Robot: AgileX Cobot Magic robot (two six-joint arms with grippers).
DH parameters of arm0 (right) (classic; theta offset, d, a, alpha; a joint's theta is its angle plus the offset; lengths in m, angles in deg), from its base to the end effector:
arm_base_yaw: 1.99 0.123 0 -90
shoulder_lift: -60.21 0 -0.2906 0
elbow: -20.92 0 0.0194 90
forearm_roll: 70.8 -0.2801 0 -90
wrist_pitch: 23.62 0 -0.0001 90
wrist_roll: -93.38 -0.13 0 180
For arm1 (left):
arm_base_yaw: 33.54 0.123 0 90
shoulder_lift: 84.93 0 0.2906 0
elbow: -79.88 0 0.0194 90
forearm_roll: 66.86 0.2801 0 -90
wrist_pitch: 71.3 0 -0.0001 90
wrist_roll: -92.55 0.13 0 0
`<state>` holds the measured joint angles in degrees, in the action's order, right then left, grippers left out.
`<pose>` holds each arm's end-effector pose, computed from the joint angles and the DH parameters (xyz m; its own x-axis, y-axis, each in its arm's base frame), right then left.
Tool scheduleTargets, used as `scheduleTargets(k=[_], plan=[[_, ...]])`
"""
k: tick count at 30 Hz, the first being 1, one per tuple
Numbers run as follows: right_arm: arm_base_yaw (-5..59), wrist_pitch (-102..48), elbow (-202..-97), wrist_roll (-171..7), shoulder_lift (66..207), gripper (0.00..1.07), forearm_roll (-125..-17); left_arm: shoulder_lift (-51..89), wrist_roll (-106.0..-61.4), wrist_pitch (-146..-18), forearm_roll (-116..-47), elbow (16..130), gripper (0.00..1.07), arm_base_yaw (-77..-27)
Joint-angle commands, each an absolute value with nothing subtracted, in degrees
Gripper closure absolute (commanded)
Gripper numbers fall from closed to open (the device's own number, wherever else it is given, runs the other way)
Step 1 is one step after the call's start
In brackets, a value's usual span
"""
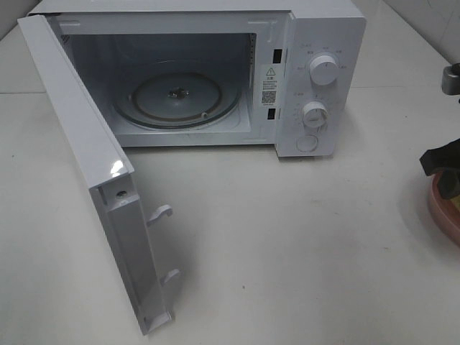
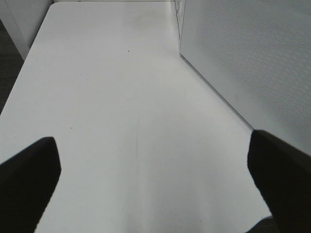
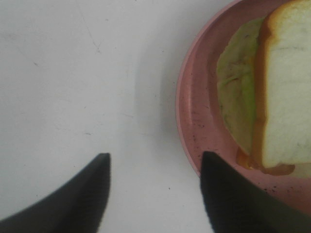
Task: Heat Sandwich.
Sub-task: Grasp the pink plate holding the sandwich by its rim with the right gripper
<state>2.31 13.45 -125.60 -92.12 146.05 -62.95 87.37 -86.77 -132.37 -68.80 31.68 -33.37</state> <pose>0.2850 0.0107 0.1741 -0.9113 -0.0821 -0.4036 -0.0539 0.9953 -0.0808 0.0489 -0.0037 0.2760 -0.4534 -0.0059 -0.8913 0.0214 0.9996 -0.0175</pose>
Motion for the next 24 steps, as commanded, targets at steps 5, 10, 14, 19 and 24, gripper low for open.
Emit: scheduleTargets(k=[5,10,14,19,24], plan=[[1.96,12.48,-125.94,-88.56,145.82,0.05,-61.98,87.37,-86.71,-132.78,-68.86,32.13,0.07,-33.66],[1.96,12.31,-125.94,-88.62,147.43,0.1,-61.98,87.37,-86.71,-132.78,-68.86,32.13,0.07,-33.66],[1.96,11.45,-126.06,-88.62,149.49,0.13,-61.92,87.37,-86.71,-132.78,-68.86,32.13,0.07,-33.66],[1.62,11.45,-128.01,-88.85,154.07,0.15,-61.75,87.37,-86.71,-132.78,-68.86,32.13,0.07,-33.66],[0.19,11.45,-129.84,-88.85,158.83,0.17,-61.87,87.37,-86.71,-132.78,-68.86,32.13,0.07,-33.66]])
